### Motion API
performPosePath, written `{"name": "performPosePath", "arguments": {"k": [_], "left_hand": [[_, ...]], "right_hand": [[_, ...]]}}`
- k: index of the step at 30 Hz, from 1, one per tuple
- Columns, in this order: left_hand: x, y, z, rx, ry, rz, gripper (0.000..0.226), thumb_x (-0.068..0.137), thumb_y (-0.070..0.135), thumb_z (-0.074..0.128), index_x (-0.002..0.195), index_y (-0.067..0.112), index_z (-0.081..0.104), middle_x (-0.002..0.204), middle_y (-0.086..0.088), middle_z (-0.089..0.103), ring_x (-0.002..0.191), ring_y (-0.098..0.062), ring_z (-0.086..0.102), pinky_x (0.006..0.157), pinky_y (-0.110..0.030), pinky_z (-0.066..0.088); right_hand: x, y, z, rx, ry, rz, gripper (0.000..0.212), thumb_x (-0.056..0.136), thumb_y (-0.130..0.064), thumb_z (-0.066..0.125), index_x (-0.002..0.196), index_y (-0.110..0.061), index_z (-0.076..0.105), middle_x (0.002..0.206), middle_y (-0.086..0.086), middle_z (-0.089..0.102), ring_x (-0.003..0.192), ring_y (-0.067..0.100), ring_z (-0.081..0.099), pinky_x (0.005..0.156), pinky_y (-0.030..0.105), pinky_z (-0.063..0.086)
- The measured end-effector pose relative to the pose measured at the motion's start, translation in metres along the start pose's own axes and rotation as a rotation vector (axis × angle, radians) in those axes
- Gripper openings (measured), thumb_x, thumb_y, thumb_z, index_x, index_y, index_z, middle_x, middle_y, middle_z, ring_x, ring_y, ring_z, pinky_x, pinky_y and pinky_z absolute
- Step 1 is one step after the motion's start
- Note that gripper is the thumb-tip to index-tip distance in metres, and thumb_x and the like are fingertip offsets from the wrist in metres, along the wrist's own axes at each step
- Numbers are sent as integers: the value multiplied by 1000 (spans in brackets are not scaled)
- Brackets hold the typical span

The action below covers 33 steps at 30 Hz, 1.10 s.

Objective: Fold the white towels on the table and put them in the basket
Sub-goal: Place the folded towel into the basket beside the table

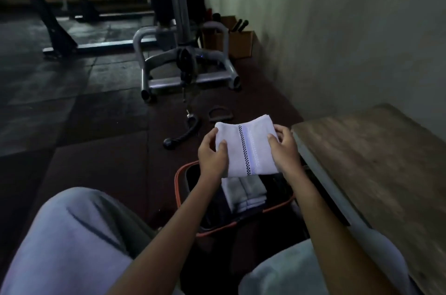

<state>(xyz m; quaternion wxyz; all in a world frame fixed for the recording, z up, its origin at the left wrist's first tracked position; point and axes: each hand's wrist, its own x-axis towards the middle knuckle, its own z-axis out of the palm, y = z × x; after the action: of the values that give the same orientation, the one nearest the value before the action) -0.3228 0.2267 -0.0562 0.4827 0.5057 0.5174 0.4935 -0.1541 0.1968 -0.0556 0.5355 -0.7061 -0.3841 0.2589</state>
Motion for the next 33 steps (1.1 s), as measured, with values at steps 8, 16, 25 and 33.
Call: {"name": "performPosePath", "arguments": {"k": [8,16,25,33], "left_hand": [[57,-142,36,21,27,-263,44,84,6,52,125,23,56,117,-1,61,79,4,60,67,-12,49],[75,-264,72,65,22,-499,46,76,7,51,111,36,60,113,-13,63,90,-21,62,79,-29,52],[85,-323,76,123,36,-560,43,66,19,48,100,43,60,112,-16,60,90,-28,61,83,-42,51],[92,-328,75,140,-12,-494,43,75,21,50,116,30,60,115,-9,63,102,-28,62,91,-44,51]], "right_hand": [[66,124,56,-118,-114,175,28,88,-17,53,116,-21,56,109,-4,61,101,13,58,84,26,45],[109,244,83,-218,-210,350,32,88,-11,54,120,-12,56,119,5,62,110,18,58,97,39,47],[120,290,108,-295,-278,372,32,90,-2,47,120,-8,53,106,7,62,102,24,59,91,33,45],[113,297,110,-337,-144,312,32,89,-4,51,120,-8,53,110,15,63,103,30,59,92,39,46]]}}
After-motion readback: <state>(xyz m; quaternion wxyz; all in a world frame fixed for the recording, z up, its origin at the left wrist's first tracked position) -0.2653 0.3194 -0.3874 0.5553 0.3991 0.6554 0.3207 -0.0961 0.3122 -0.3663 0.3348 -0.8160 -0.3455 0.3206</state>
